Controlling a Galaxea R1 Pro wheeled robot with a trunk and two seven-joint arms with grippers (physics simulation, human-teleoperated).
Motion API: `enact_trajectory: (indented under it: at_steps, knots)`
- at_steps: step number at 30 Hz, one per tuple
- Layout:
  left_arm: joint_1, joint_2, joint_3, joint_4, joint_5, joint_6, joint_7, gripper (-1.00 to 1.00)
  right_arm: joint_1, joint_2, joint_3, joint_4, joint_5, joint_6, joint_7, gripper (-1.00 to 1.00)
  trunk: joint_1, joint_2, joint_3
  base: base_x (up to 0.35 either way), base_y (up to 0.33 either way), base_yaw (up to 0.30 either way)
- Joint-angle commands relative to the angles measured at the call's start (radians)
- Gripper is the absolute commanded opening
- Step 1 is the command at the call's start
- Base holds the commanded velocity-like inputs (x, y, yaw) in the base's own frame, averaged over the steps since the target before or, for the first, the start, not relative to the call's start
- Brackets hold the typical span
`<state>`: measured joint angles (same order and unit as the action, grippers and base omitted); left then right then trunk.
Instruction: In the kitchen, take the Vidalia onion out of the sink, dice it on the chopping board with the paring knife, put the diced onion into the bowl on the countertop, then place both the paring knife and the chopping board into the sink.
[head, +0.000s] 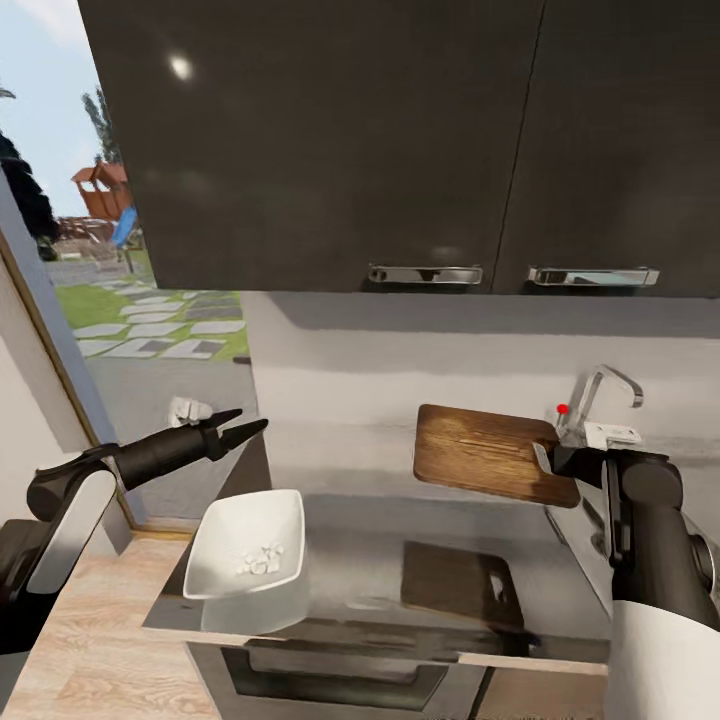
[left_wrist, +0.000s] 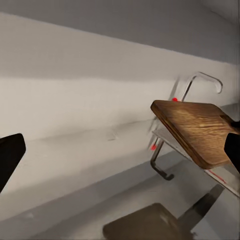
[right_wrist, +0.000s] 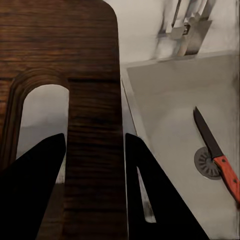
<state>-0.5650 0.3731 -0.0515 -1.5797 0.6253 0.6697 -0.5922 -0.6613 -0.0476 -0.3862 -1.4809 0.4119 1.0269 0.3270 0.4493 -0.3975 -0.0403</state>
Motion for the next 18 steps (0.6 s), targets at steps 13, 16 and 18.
enact_trajectory:
  at_steps: [13, 16, 18]
  knots:
    - [-0.001, 0.001, -0.018, 0.0, 0.007, 0.005, 0.001, 1.0, -0.001, 0.0, 0.0, -0.001, 0.004, 0.004, 0.01, -1.0, 0.001, -0.003, -0.001, 0.0, -0.154, -0.051]
    - [-0.001, 0.001, -0.019, 0.0, 0.007, 0.005, 0.001, 1.0, -0.001, 0.0, 0.0, -0.001, 0.004, 0.004, 0.01, -1.0, 0.001, -0.003, -0.001, 0.0, -0.08, -0.001]
    - [-0.001, 0.001, -0.019, 0.0, 0.007, 0.005, 0.001, 1.0, -0.001, 0.0, 0.0, -0.001, 0.004, 0.004, 0.01, -1.0, 0.001, -0.003, -0.001, 0.0, -0.022, 0.0]
